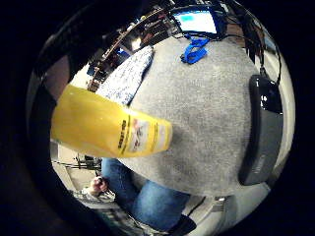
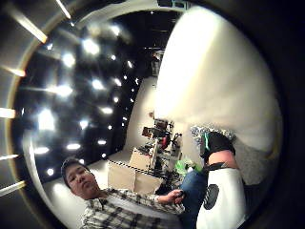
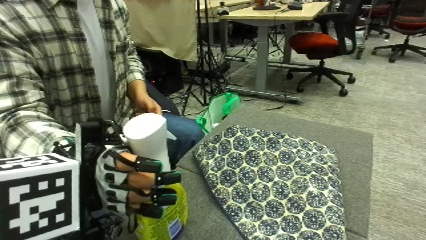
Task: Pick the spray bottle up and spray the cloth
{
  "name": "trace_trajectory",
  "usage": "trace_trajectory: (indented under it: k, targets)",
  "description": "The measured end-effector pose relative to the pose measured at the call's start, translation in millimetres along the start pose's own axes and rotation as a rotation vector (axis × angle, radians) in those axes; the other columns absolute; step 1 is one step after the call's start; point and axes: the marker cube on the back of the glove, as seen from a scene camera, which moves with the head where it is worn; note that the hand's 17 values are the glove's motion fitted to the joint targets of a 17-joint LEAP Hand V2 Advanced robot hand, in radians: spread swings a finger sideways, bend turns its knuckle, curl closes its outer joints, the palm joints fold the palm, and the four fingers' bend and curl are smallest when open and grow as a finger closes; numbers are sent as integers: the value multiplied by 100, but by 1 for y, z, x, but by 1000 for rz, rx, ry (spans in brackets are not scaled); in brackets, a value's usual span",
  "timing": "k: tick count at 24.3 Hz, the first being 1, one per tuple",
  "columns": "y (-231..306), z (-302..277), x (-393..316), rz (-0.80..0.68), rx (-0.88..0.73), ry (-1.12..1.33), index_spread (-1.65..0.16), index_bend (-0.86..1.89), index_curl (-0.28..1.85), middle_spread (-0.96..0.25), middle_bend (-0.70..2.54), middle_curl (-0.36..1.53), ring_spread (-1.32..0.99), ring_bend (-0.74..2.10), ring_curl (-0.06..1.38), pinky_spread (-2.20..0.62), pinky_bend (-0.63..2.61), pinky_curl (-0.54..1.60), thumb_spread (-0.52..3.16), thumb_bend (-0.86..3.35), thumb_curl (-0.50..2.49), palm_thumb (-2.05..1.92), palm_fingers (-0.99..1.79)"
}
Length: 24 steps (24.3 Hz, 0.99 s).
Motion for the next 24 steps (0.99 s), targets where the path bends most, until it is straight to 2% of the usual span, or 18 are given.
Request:
trace_trajectory:
  k: [4, 7, 10, 14, 24]
  targets:
    - [-9, 8, 5, 33, 86, -118, -30, 2, 15, -7, 66, 43, -6, 63, 33, 11, 58, 24, 87, 0, 50, 97, 75]
    - [-15, 19, 8, 39, 122, -222, -29, 4, 14, -9, 62, 43, -11, 70, 36, 7, 65, 27, 80, -1, 52, 99, 87]
    - [-21, 30, 11, 48, 135, -296, -28, 16, 19, -11, 56, 43, -13, 68, 38, 2, 71, 30, 66, 0, 57, 106, 96]
    - [-25, 31, 14, 46, 157, -293, -27, 37, 28, -11, 51, 44, -15, 61, 39, -4, 62, 30, 51, -2, 60, 106, 110]
    - [-33, 31, 11, 19, 194, -245, -27, 35, 37, -14, 55, 47, -21, 59, 41, -13, 53, 31, 28, -3, 66, 106, 128]
